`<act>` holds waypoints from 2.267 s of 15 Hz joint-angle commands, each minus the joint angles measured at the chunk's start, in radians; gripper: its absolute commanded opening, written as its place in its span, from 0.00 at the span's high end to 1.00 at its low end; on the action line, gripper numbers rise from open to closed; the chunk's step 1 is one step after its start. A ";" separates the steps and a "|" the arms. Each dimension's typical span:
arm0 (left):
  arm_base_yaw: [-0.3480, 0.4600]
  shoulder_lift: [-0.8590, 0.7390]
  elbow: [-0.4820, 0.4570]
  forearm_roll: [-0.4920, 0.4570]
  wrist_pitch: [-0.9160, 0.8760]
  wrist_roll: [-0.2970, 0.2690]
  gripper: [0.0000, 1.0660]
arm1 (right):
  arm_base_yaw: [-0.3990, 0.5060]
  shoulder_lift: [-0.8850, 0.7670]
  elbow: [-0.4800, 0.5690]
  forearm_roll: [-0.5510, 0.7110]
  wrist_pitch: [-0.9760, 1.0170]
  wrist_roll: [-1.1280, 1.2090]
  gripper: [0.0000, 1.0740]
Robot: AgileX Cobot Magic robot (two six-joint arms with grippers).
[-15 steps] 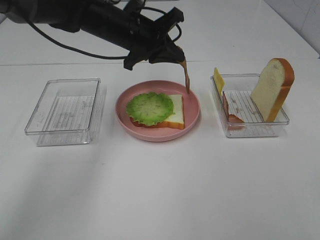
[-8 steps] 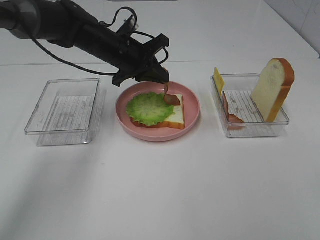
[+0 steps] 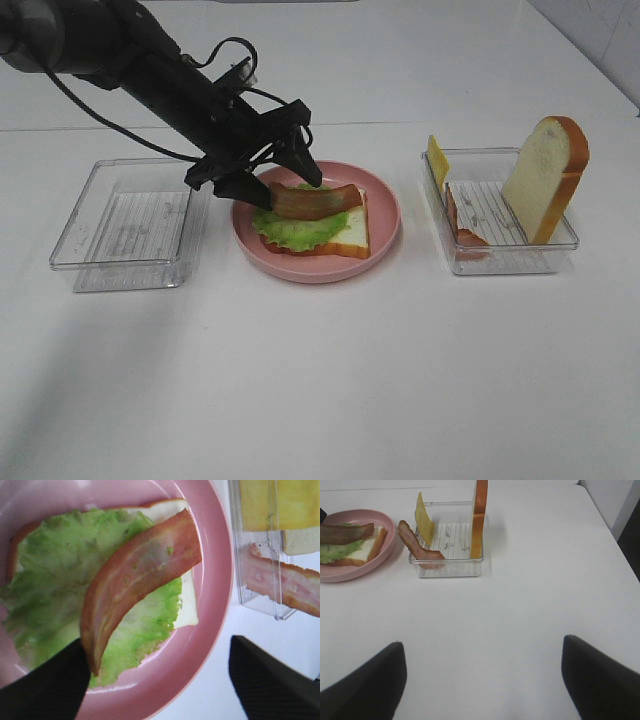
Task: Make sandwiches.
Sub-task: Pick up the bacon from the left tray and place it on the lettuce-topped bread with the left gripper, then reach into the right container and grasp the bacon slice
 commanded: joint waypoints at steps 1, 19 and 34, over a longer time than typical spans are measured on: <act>0.003 -0.052 -0.007 0.043 0.022 -0.001 0.18 | -0.006 -0.012 0.000 0.001 -0.012 -0.007 0.25; 0.003 -0.875 0.228 0.816 0.398 -0.319 0.18 | -0.006 -0.012 0.000 0.001 -0.012 -0.007 0.25; 0.003 -1.954 1.099 0.876 0.216 -0.289 0.18 | -0.006 -0.011 -0.002 0.000 -0.015 -0.007 0.25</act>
